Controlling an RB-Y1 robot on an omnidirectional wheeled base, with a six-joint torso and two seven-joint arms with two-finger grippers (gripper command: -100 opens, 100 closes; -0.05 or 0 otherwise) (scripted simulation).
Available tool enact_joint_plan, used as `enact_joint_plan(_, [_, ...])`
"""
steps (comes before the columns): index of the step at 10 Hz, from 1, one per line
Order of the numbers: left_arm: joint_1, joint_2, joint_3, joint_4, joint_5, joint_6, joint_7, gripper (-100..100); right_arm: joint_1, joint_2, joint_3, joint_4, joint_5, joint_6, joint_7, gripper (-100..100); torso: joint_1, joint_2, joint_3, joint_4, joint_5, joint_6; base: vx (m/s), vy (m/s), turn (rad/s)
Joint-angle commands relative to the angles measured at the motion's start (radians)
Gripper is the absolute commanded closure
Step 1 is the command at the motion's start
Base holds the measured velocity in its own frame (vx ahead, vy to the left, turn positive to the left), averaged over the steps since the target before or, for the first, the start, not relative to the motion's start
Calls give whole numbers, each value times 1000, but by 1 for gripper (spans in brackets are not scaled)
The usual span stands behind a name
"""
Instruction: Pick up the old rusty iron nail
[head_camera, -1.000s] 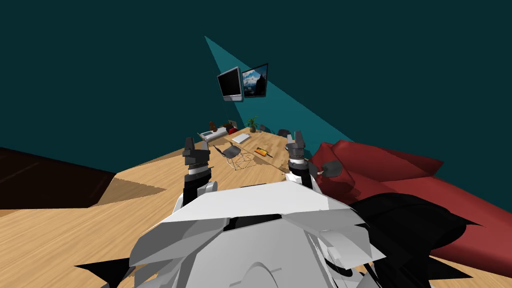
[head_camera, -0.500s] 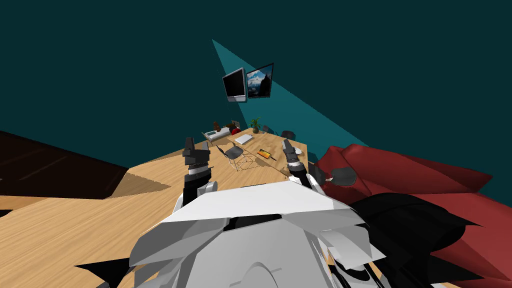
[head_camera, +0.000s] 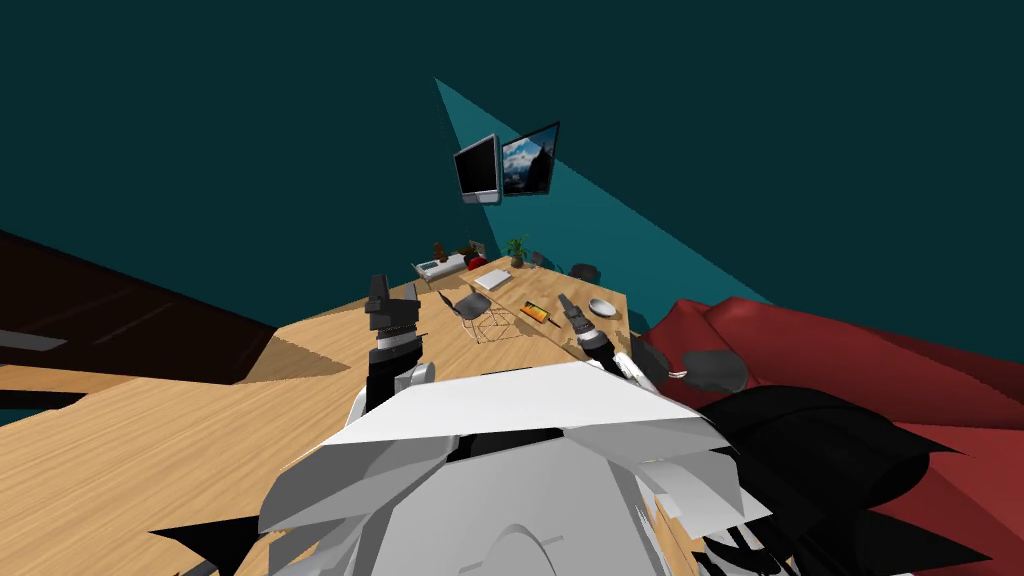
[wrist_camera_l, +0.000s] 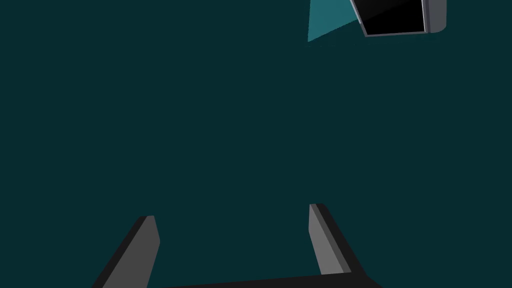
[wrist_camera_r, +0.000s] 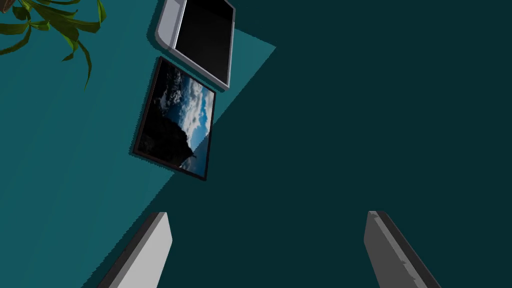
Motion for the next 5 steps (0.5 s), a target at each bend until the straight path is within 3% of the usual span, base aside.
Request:
enact_joint_plan(1, [0, 0, 0, 0, 0, 0, 0, 0, 9, -48, -12, 50, 45, -8, -23, -100, 0, 0, 0, 0, 0, 0, 78, 23, 101])
enact_joint_plan(4, [0, 0, 0, 0, 0, 0, 0, 0, 23, -122, -19, 130, 123, -14, -51, -100, 0, 1, 0, 0, 0, 0, 88, 19, 114])
enact_joint_plan(5, [0, 0, 0, 0, 0, 0, 0, 0, 23, -122, -19, 153, 124, -14, -51, -100, 0, 0, 0, 0, 0, 0, 66, 19, 59])
